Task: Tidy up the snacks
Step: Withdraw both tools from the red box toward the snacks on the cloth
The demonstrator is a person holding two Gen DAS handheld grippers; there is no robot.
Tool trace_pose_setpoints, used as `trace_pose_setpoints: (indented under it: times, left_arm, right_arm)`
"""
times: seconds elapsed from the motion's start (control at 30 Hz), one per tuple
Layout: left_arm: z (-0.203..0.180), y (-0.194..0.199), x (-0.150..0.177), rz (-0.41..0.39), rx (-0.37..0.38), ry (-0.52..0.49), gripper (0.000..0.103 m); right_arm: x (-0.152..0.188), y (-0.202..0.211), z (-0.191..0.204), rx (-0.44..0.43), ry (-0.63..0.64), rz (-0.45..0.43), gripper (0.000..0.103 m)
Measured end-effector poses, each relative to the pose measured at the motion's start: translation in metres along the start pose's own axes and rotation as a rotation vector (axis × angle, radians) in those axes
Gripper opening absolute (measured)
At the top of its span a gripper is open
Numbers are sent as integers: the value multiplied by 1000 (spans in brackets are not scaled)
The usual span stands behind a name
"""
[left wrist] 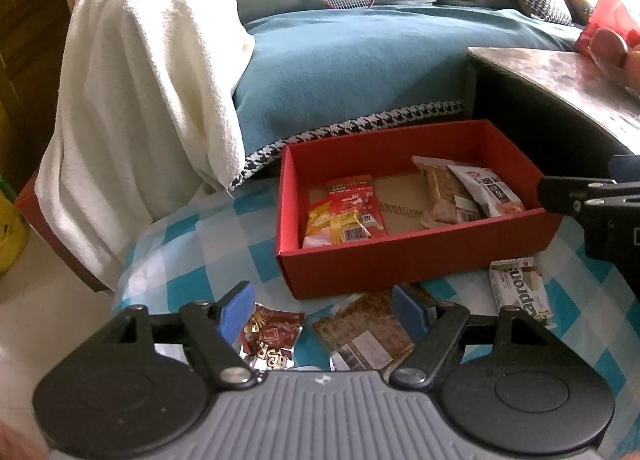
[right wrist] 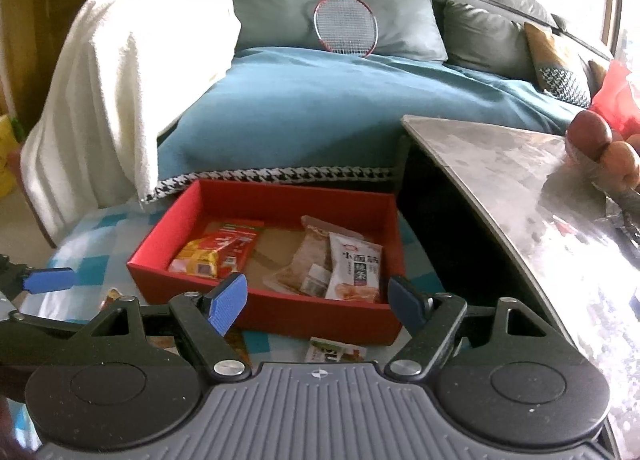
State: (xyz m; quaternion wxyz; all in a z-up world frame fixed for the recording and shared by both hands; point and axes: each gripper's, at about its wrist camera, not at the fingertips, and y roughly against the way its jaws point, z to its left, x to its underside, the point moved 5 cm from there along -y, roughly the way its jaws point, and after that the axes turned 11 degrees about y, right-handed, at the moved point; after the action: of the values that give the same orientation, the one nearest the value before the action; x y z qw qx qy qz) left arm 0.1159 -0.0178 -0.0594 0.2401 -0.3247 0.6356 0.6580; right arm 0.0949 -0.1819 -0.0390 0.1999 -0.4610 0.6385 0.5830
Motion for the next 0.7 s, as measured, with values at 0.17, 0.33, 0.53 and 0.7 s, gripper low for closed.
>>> trace_pose_setpoints:
  times: [0.17, 0.33, 0.53, 0.7]
  left_arm:
    - [-2, 0, 1, 3, 3, -8, 70]
    - [-4, -1, 2, 7, 11, -20, 70]
    - [-2, -3, 2, 15, 8, -22, 70]
    - [-1, -4, 5, 24, 4, -38, 70]
  right_arm:
    - [1, -4, 0, 10, 13, 13, 83]
    - [3, -9, 2, 2, 25, 33, 85]
    - [11, -19, 5, -12, 36, 76, 85]
    - [15, -25, 10, -16, 52, 100, 86]
